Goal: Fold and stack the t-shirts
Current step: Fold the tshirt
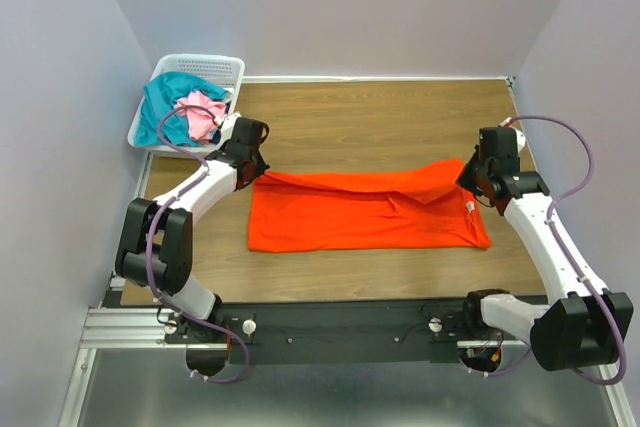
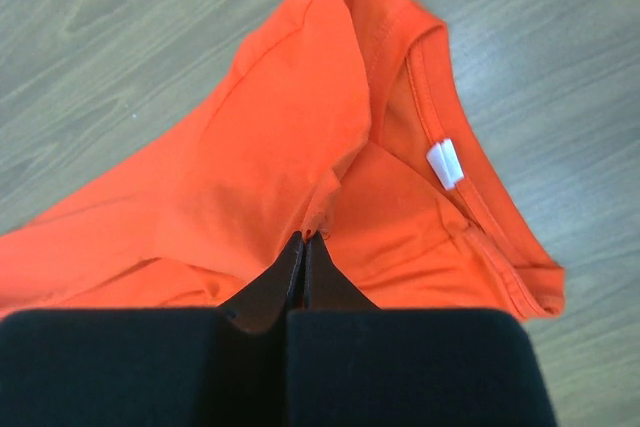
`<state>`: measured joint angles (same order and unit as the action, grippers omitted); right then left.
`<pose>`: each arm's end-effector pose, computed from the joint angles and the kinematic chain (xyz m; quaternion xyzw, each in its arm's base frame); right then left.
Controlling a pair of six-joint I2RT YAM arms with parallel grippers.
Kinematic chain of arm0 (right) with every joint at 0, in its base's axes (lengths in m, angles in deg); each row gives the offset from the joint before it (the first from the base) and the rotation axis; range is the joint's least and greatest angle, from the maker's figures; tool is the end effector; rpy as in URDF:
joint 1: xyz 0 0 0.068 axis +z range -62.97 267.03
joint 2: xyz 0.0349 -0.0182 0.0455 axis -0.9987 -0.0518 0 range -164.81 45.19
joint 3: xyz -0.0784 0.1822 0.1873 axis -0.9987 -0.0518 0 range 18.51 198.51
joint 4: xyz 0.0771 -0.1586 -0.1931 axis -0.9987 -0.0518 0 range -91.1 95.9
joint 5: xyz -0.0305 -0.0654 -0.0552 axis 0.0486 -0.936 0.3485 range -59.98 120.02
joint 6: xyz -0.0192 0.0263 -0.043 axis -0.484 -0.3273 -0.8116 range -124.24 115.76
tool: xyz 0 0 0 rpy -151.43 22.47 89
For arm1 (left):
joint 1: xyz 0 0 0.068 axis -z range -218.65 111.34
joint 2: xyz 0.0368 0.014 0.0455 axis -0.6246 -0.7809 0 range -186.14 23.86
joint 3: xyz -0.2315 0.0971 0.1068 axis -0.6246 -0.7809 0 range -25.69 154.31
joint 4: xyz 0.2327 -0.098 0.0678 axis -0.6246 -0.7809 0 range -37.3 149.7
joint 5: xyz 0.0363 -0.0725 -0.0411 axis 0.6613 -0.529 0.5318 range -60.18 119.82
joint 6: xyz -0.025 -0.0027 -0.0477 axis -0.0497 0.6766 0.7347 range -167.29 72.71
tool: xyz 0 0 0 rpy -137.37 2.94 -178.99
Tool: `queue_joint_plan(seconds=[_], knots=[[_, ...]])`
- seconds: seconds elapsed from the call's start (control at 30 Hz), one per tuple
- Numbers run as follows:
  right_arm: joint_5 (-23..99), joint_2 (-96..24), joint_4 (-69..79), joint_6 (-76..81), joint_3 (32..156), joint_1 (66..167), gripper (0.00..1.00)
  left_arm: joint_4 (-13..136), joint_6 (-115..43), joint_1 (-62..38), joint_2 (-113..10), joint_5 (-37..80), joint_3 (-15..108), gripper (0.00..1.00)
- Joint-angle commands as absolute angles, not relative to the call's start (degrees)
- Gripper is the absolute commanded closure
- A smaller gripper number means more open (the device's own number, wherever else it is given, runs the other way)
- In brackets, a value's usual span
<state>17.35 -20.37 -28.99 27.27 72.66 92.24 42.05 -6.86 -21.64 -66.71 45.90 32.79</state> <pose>0.2377 0.0138 0.2856 0.2498 0.8890 0.0193 0.3833 0.3204 -0.0877 0.2156 -0.2358 0.9006 -0.0486 0.3619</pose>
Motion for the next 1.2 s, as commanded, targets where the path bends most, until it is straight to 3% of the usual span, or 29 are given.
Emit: queue_joint_plan(seconds=[0.0,0.37,0.47,0.5,0.57,0.6,0.63,0.67,0.73,0.83,0.87,0.93,1.17], knots=[[18.6,-17.7,-34.9,27.8,71.3,92.4,0.99,43.0,-6.2,-21.3,-64.2,47.5,31.4,1.0],[23.9,-7.0,-39.1,32.7,59.4,92.5,0.97,45.1,-4.5,-20.6,-62.6,47.4,25.0,1.0],[25.1,-3.5,-39.0,35.7,56.2,92.5,0.84,45.0,-4.1,-20.6,-62.7,47.5,24.3,0.99],[24.8,-3.1,-39.2,36.5,56.0,92.5,0.65,44.9,-3.8,-20.6,-62.6,47.7,24.1,0.93],[24.0,-2.0,-39.8,37.6,55.9,92.4,0.61,42.9,-3.3,-20.6,-62.6,49.3,24.2,0.77],[23.1,-1.6,-40.1,38.0,56.0,92.5,0.54,42.0,-3.0,-20.6,-62.3,50.2,24.8,0.47],[22.6,-0.8,-40.5,38.5,56.5,92.4,0.42,40.0,-2.3,-20.6,-61.9,51.9,25.0,0.36],[22.2,-0.3,-40.5,38.4,57.0,92.5,0.41,39.2,-1.9,-20.6,-61.6,52.6,25.4,0.3],[20.5,0.5,-40.3,37.6,58.8,92.4,0.32,38.2,-1.9,-20.6,-59.9,52.8,26.5,0.03],[19.6,0.5,-40.0,35.6,60.9,92.5,0.19,37.5,-2.2,-20.6,-57.3,52.4,28.0,0.02],[21.5,-0.3,-37.8,33.7,61.5,92.4,0.08,37.6,-2.7,-20.6,-56.3,51.5,28.7,0.02],[24.7,-1.5,-35.9,31.0,61.8,92.5,0.0,37.8,-3.3,-20.5,-55.8,49.5,29.2,0.02],[40.6,-12.5,-24.0,26.9,59.3,92.5,0.0,43.6,-4.9,-14.3,-59.5,44.2,30.0,0.02]])
